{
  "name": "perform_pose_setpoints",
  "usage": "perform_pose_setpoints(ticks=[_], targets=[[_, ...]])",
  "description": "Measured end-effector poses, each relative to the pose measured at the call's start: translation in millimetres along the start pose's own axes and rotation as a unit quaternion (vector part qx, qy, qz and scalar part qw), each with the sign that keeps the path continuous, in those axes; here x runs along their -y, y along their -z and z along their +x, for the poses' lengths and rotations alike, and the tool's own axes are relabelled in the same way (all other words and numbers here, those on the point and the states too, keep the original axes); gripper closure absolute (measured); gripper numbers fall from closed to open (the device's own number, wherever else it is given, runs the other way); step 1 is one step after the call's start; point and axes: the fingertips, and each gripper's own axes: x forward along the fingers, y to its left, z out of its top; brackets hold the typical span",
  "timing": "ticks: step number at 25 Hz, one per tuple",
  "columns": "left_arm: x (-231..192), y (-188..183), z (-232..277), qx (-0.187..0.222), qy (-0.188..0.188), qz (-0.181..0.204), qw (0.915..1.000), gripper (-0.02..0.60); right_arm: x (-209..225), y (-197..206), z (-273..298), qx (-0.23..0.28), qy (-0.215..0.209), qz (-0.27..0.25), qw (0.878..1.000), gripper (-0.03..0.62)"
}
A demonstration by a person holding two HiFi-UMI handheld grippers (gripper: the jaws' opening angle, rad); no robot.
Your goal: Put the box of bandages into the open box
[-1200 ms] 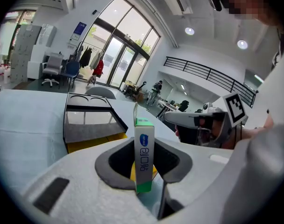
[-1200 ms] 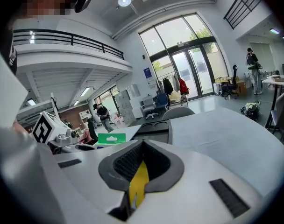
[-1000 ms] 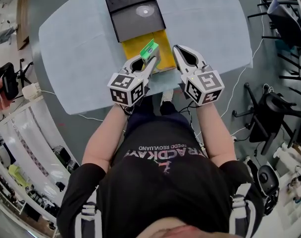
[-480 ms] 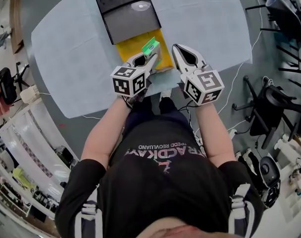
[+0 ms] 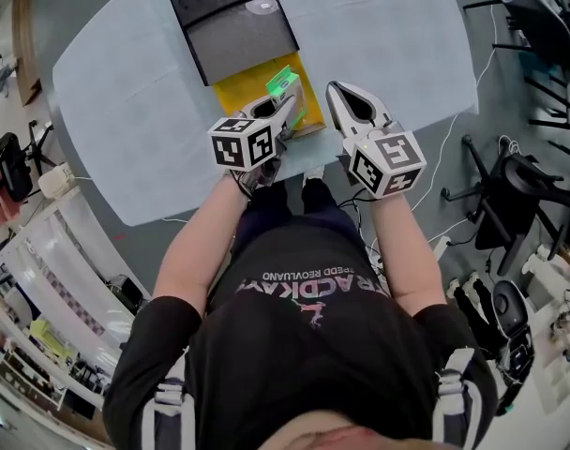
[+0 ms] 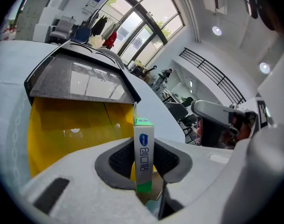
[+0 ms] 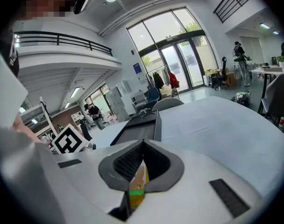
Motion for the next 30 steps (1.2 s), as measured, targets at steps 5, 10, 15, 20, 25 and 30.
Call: perform_pose_setpoints(ticks=[5,10,15,20,25,30], targets=[[-2.9,-1.0,3.6,-0.003,0.0,-0.011,0.9999,0.48,3.4,1.7,-0.8,0.001,0.003,0.005,1.0,0.583],[-6.7,-0.2,4.9,-0.015,-0.022,0.018,0.9995,0.468,4.0,3.3,-2.8,0.001,0.004,0.007,1.0,0.583],[-13.1,1.4,6.6,-0.027,-0.054,0.063,0.9962,0.432,1.7,4.6,-3.5,0.001,0.005,0.009,1.0,0.583],[-15.9,2.8,9.2,-0.036,-0.068,0.084,0.9935,0.403,2.4,5.6,-6.6,0.001,0.007,0.009,1.0,0.583],[-18.6,2.8,8.6,-0.046,-0.09,0.117,0.9879,0.357,2.7,7.1,-8.5,0.001,0.007,0.011,1.0,0.583],[-21.9,1.6,5.3,-0.051,-0.122,0.149,0.9798,0.33,1.8,8.0,-13.8,0.003,0.007,0.014,1.0,0.583]])
